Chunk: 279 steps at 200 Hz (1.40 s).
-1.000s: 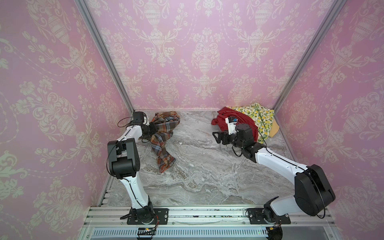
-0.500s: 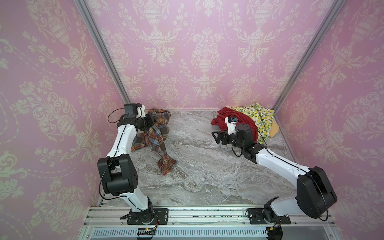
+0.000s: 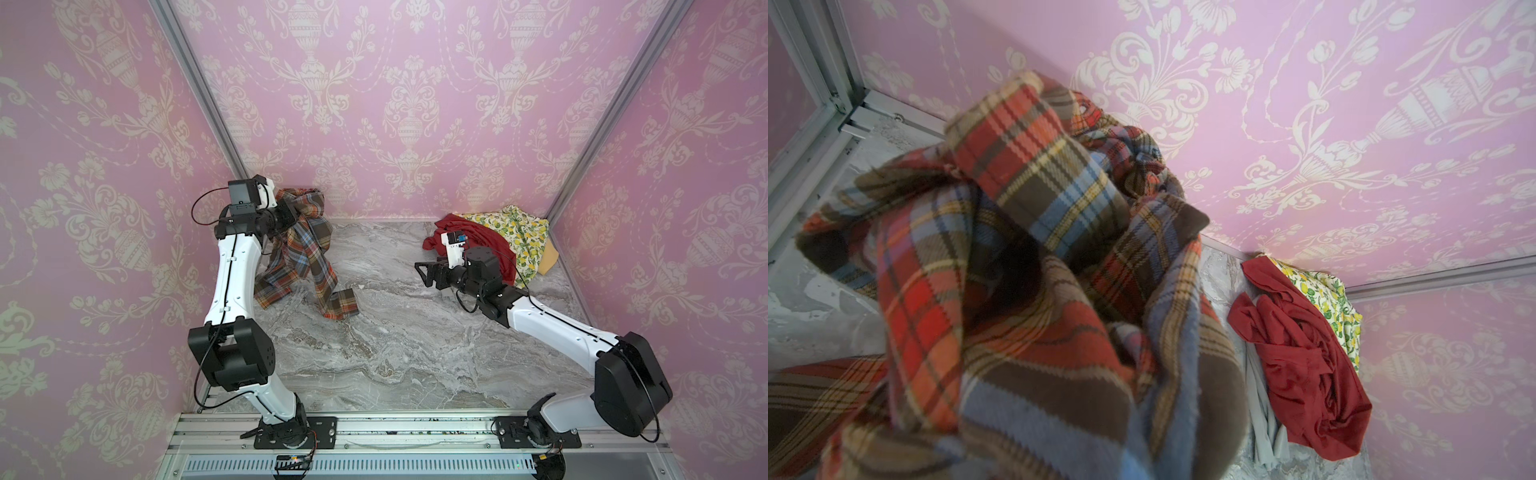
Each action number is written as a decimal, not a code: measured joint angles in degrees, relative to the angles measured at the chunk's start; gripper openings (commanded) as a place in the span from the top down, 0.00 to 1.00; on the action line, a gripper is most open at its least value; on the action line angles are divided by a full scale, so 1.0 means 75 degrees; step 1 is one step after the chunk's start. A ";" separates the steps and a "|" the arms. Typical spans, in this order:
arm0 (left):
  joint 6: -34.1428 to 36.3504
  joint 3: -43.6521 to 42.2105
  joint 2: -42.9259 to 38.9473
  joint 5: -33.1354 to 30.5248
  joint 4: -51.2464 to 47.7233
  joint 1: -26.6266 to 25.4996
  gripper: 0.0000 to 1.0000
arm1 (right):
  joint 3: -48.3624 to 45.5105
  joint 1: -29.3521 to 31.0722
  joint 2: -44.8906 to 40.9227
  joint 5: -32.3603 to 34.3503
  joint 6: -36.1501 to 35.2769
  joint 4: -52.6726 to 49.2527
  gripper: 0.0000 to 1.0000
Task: Pick out a specific cloth from the pile
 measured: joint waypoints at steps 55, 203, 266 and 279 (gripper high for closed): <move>-0.1306 0.0880 0.0822 0.0035 0.0842 0.0000 1.00 | 0.0125 0.0140 0.0274 0.0085 0.0000 0.0189 0.10; -0.2104 0.3821 0.1364 0.0181 0.1198 0.0082 1.00 | 0.2640 0.1909 0.3634 0.0755 0.0000 0.1376 0.13; -0.1845 -0.1565 0.0554 0.0108 0.2836 0.0329 1.00 | 0.2031 0.1900 0.3567 0.0924 0.0000 0.1652 0.13; -0.1649 -0.2375 0.0463 -0.0052 0.3098 0.0344 1.00 | 0.1786 0.1900 0.3552 0.0973 -0.0003 0.1751 0.13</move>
